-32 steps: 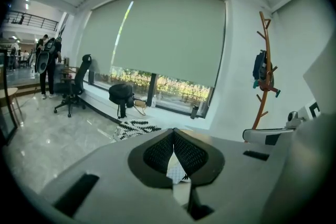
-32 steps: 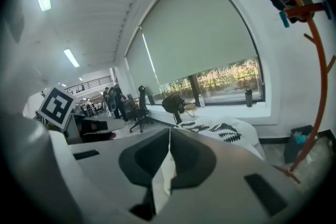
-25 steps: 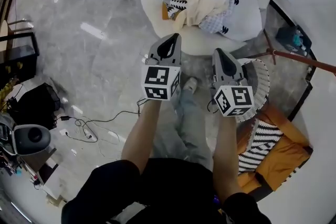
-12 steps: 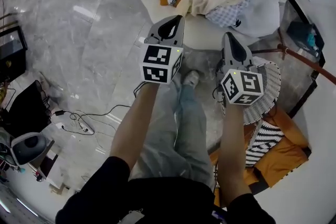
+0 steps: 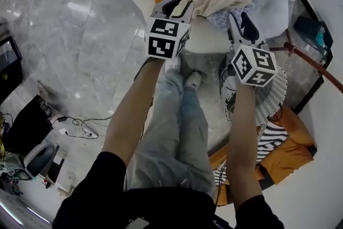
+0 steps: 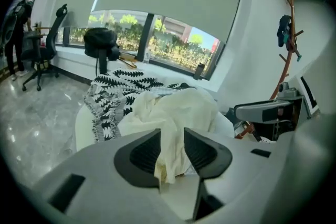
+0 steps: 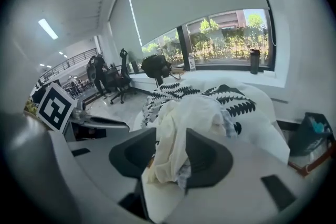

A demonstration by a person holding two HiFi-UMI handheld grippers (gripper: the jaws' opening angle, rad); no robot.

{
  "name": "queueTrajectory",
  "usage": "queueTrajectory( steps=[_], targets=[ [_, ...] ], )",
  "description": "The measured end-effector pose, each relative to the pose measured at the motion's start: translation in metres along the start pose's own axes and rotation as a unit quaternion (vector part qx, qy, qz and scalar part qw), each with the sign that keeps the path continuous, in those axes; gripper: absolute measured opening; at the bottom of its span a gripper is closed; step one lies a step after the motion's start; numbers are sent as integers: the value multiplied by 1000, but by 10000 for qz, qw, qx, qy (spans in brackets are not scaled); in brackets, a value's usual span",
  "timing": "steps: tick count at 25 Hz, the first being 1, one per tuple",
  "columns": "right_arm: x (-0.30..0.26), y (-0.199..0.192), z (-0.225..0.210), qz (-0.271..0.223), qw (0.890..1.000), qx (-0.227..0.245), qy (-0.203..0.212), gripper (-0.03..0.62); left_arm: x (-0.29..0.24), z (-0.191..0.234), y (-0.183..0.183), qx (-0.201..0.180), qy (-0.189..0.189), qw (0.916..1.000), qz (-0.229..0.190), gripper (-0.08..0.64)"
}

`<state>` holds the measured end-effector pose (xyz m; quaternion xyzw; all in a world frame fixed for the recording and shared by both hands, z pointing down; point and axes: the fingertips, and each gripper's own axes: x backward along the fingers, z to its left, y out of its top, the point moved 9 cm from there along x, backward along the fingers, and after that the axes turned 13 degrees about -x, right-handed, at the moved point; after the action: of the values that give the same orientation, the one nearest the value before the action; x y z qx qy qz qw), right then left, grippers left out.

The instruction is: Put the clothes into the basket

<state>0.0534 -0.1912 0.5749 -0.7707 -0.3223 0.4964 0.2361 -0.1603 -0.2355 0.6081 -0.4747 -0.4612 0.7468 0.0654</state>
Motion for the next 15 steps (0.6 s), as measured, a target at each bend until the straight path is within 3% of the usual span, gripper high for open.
queueTrajectory(
  steps=[5, 10, 15],
  targets=[
    [-32, 18, -24, 9, 9992, 102, -393, 204, -48, 17, -1, 24, -118, 9995, 282, 194],
    [-59, 23, -46, 75, 9960, 204, -871, 249, -92, 34, -16, 692, -132, 9964, 481, 245],
    [-81, 23, -59, 98, 9952, 107, -966, 258, -122, 50, -33, 1294, -118, 9905, 442, 280]
  ],
)
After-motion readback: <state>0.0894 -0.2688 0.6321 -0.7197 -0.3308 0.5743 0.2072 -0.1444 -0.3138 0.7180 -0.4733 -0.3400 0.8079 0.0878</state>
